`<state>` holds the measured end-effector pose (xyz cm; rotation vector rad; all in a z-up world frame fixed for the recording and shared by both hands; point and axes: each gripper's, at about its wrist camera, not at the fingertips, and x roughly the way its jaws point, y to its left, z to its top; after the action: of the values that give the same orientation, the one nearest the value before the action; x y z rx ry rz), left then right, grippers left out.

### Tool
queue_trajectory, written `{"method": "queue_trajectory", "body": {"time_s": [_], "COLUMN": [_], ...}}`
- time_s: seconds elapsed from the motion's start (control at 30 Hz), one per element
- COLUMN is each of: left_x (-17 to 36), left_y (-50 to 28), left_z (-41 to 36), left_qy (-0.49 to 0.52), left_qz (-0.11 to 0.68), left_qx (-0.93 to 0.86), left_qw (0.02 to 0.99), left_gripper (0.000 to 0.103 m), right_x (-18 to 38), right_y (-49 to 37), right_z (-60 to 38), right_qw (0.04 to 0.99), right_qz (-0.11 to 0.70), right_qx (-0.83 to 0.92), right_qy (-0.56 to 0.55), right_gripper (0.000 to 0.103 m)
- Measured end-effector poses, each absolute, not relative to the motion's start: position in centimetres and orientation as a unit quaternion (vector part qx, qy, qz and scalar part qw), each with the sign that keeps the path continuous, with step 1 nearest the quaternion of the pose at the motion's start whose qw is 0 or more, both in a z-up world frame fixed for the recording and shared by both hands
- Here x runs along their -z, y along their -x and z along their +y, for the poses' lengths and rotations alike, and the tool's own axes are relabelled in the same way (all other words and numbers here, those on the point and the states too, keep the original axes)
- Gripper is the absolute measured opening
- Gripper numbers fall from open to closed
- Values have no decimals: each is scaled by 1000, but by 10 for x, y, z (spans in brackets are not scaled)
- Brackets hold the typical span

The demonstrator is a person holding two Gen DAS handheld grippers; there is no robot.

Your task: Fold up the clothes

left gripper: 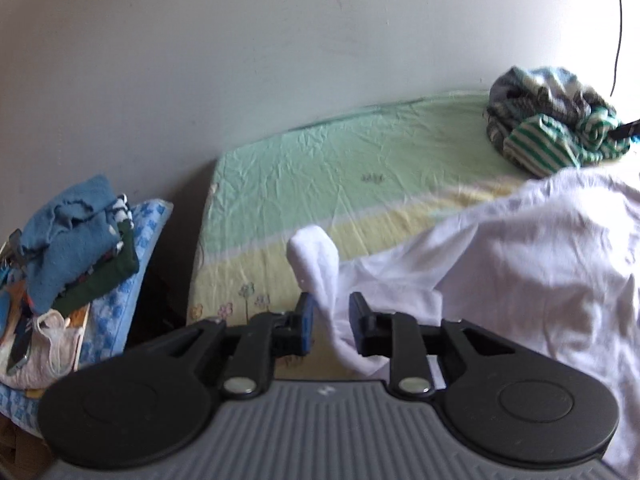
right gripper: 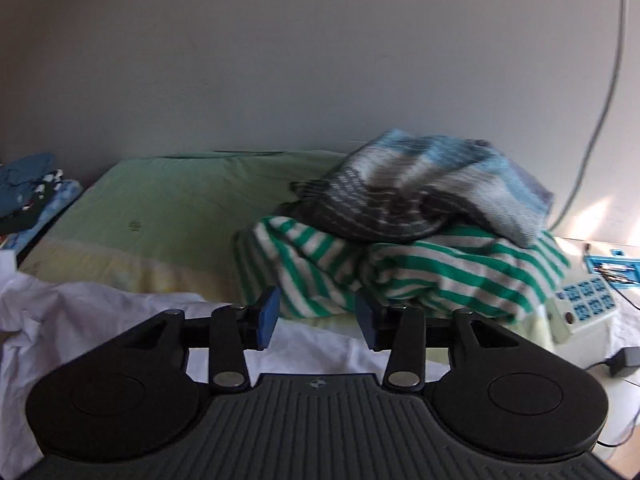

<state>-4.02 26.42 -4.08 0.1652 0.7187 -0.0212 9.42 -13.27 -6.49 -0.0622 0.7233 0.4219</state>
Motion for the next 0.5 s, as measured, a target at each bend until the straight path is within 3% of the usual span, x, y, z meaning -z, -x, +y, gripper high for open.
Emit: {"method": "queue_trajectory", "body": {"time_s": [0.03,0.07,0.2,0.37,0.5], "left_x": [33,27,30,82,116], "left_y": [36,29,-2,-49,-69], "left_z": [262,259,230,195,174], "left_qy": [-76,-76,-78,-86,-92], "left_qz": [337,327,324,389,427], "left_qx": [13,19,75,130,163], "left_qw": [938,942,940,908,885], "left_gripper": [55,60,68,67,58], "right_x": [72,79,110,132,129], "right_y": [-99,-104,-119,-139,-146], "right_z": [-114,-96,-48,-33,-39], "right_qw": [902,889,868,848,827], "right_qz": [363,374,387,410,433], "right_qx": [-231,-257,-277,-295,-328], "right_qy": [46,62,140,162,147], "right_gripper": [58,60,58,64,65]}}
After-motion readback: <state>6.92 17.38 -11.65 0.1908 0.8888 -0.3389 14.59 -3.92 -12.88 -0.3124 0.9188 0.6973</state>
